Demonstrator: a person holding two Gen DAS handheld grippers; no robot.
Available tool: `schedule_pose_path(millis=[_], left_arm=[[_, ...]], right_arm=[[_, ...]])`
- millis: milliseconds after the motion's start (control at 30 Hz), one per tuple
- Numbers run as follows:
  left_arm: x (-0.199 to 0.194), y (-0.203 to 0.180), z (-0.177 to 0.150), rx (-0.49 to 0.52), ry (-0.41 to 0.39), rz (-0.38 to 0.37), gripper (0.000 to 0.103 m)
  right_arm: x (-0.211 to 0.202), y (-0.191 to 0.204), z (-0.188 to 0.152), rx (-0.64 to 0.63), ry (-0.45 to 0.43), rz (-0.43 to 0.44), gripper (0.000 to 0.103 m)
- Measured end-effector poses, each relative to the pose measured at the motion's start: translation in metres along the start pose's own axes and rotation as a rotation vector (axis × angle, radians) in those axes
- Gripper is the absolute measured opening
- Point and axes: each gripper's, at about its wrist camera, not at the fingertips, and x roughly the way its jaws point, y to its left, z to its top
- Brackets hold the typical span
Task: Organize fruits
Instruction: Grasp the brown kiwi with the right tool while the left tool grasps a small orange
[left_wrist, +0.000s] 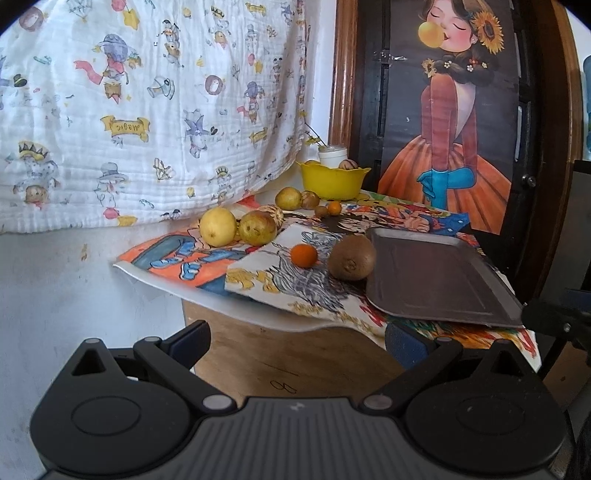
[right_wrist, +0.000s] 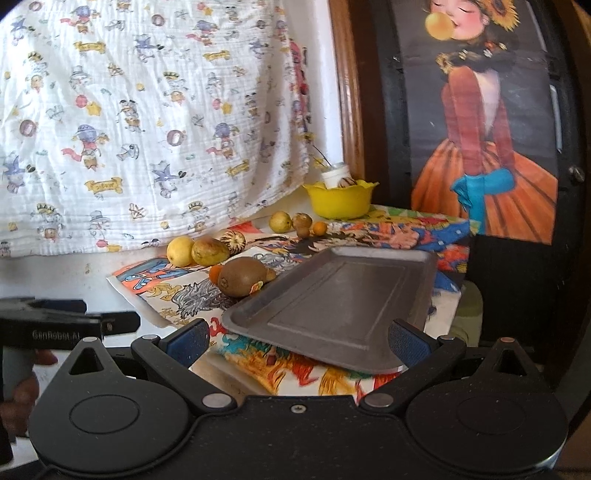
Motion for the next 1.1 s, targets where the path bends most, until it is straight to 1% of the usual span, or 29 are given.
schedule_pose_path(millis=[233, 400, 500, 633, 733, 900, 967, 1033, 1100], left_arm=[[0.024, 0.011, 0.02, 0.014, 0.011, 0.034, 0.103], [0.044, 0.023, 0.038, 0.007, 0.025, 0.045, 0.103], [0.058, 0.031, 0.047, -0.004, 0.035, 0.037, 0.103], [0.079, 0.041, 0.057, -0.001, 0.05, 0.019, 0.103], [0.095, 0.046, 0.062, 0.018, 0.062, 0.016, 0.103], [0.12, 0.052, 0.068, 0.05, 0.094, 0.002, 0.103], [0.13, 0.053, 0.07, 0.062, 0.108, -0.01, 0.103], [0.137, 0.053, 0.072, 0.066, 0.111, -0.023, 0.103], [0.145, 0.053, 0.073, 0.063, 0.117, -0.037, 0.103]], right_arm=[[0.027, -0.004, 0.018, -0.054, 0.014, 0.051, 0.103], [0.051, 0.006, 0.041, -0.168, 0.019, 0.12, 0.103], [0.067, 0.014, 0.053, -0.256, 0.046, 0.176, 0.103], [0.086, 0.022, 0.062, -0.359, 0.068, 0.211, 0.102], [0.1, 0.023, 0.066, -0.4, 0.092, 0.236, 0.102], [0.128, 0.028, 0.071, -0.477, 0.135, 0.303, 0.102], [0.14, 0.032, 0.07, -0.52, 0.154, 0.332, 0.101], [0.149, 0.037, 0.069, -0.555, 0.175, 0.351, 0.096], [0.157, 0.04, 0.067, -0.582, 0.188, 0.365, 0.094]])
